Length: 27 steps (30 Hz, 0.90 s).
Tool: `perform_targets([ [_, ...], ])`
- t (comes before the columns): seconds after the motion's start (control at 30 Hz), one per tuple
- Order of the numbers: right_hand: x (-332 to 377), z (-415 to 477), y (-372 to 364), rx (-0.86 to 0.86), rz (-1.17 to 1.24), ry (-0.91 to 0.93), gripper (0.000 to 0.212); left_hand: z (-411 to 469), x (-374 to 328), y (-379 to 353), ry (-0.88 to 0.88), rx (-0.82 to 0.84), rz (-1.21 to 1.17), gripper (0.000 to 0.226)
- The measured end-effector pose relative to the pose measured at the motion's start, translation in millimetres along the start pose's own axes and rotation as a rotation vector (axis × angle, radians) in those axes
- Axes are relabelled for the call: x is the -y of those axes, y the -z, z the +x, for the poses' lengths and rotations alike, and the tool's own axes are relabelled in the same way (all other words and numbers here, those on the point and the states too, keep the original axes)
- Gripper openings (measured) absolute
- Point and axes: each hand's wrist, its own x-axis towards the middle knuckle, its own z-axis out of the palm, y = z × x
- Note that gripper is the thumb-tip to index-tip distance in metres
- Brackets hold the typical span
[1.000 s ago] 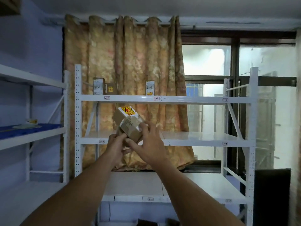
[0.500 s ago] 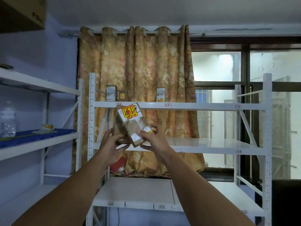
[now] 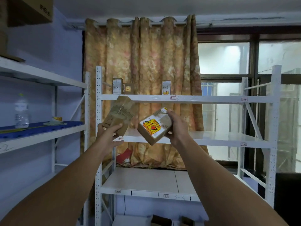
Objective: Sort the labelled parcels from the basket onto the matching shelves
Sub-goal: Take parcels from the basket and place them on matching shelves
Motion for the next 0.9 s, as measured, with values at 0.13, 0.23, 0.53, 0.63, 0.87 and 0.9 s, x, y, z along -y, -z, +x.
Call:
perform_targets([
  [0.13, -7, -1, -4, 0.007, -0.053, 0.026, 0.057, -15, 0, -19, -0.157, 0.038, 0.102, 0.061],
  [0.23, -10, -1, -16, 0.050, -0.025, 0.020, 0.078, -21, 4, -33, -0.257, 0.129, 0.273, 0.067],
  [0.53, 3, 5, -22, 0.060, -0.119, -0.028, 0.087, -15, -10, -37, -0.068, 0.237, -0.115, 0.019],
  [0.63, 8, 4, -23, 0.044, -0.147, -0.011, 0.068, -7, -11, -40, -0.077, 0.209, -0.181, 0.039],
  [0.87, 17, 7, -25, 0.022, -0.001, 0.004, 0.104, -7, -2, -49, -0.011, 0.340, 0.111, 0.043],
  [0.9, 18, 6, -26, 0.020, -0.045, 0.007, 0.112, -7, 0, -50, -0.011, 0.339, 0.166, 0.048],
])
